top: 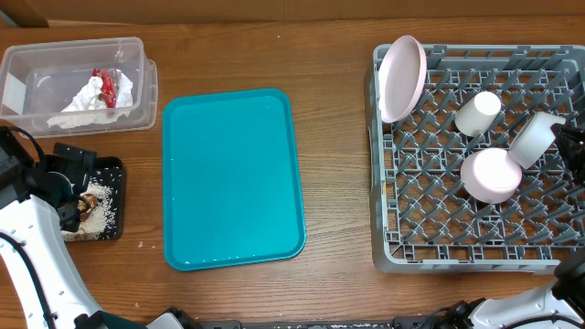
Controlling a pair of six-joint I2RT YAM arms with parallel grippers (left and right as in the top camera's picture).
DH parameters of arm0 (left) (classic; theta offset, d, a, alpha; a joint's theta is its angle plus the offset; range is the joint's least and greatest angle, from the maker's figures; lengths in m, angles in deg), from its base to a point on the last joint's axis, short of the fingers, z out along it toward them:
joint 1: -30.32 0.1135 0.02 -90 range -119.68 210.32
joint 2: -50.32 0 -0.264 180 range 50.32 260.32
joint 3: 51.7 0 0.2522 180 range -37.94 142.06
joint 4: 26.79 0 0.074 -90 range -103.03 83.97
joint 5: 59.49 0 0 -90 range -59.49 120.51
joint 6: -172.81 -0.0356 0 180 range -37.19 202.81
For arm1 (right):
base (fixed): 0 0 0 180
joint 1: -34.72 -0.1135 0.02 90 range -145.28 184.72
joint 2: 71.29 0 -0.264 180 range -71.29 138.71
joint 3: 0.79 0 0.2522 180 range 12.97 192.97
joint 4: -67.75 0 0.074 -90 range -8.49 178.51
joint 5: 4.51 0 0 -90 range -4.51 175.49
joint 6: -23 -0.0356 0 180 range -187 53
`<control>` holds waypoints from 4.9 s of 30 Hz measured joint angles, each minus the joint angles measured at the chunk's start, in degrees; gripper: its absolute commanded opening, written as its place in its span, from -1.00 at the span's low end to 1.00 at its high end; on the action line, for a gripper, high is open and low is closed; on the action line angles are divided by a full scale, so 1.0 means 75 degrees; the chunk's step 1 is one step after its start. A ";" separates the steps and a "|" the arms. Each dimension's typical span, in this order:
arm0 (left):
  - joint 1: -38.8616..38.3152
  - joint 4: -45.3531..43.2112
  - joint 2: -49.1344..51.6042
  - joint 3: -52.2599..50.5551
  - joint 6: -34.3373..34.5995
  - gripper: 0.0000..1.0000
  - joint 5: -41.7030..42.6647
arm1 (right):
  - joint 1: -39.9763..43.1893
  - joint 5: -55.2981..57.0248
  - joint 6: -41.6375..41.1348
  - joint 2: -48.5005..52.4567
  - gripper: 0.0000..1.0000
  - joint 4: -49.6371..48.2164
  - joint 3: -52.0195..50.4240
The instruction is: Sort waste into correct bins and load items into the dishwasher
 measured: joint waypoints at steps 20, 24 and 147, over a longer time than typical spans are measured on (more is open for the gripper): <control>0.0000 0.0003 0.0000 0.0000 0.0000 0.99 0.0000 | 0.0743 0.4800 -0.2465 -0.1757 -0.41 0.1180 -0.0003; 0.0000 0.0000 0.0000 0.0000 0.0000 1.00 0.0000 | 0.0755 0.5473 -0.2777 -0.2127 -0.37 0.1326 -0.0003; 0.0000 0.0000 0.0006 0.0000 0.0000 0.99 0.0000 | -0.7315 0.9058 0.1402 -1.4050 1.00 -0.6143 -1.0188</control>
